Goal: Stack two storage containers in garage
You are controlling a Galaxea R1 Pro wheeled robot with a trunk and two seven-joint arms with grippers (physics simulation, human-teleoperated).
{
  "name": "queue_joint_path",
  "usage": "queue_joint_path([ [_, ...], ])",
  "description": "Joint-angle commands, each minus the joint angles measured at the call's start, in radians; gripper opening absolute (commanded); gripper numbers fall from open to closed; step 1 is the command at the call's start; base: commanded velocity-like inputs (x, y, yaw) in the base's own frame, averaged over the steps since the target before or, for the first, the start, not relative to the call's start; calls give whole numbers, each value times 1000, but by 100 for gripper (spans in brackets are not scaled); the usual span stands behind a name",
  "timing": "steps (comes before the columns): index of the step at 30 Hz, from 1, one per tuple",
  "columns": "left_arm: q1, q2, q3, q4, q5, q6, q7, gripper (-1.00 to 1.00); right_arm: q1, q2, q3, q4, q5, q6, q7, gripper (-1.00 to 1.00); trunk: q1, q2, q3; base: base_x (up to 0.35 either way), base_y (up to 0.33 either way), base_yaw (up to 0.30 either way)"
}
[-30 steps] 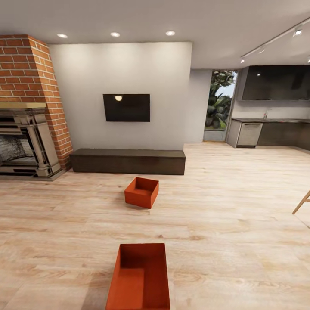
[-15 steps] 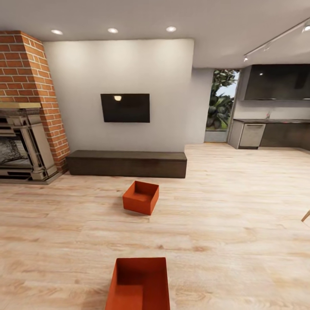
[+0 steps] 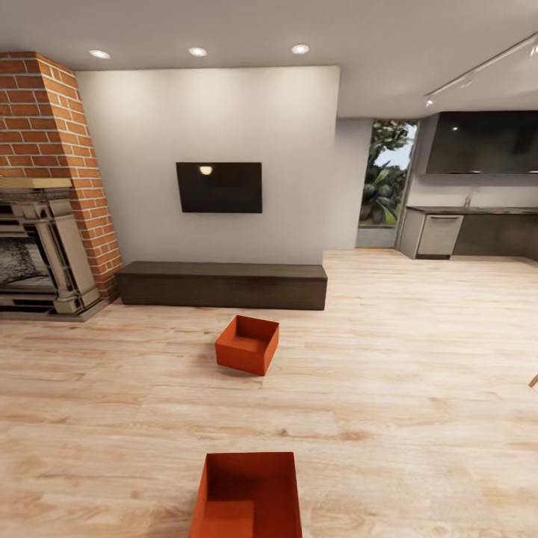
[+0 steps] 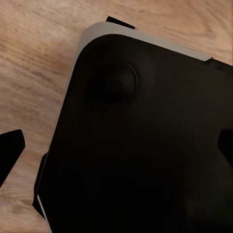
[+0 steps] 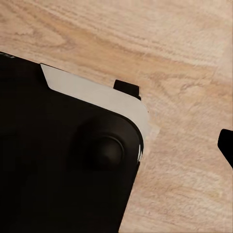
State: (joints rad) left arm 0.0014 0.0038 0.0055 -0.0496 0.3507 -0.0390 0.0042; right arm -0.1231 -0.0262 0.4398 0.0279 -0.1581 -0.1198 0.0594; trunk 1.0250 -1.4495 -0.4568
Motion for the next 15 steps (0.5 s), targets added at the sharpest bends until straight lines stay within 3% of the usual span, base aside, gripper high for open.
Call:
queue_joint_path([
  [1,0,0,0,-1,4,-1,0,100,-1,0,7,3,-11,-6,5,100,0,-1,-1,0,214,0],
  [11,0,1,-1,-1,4,-2,0,100,-1,0,7,3,-12,-6,5,100,0,-1,-1,0,45,0],
  [15,0,0,0,-1,4,-2,0,100,-1,0,7,3,-12,-6,5,100,0,-1,-1,0,189,0],
])
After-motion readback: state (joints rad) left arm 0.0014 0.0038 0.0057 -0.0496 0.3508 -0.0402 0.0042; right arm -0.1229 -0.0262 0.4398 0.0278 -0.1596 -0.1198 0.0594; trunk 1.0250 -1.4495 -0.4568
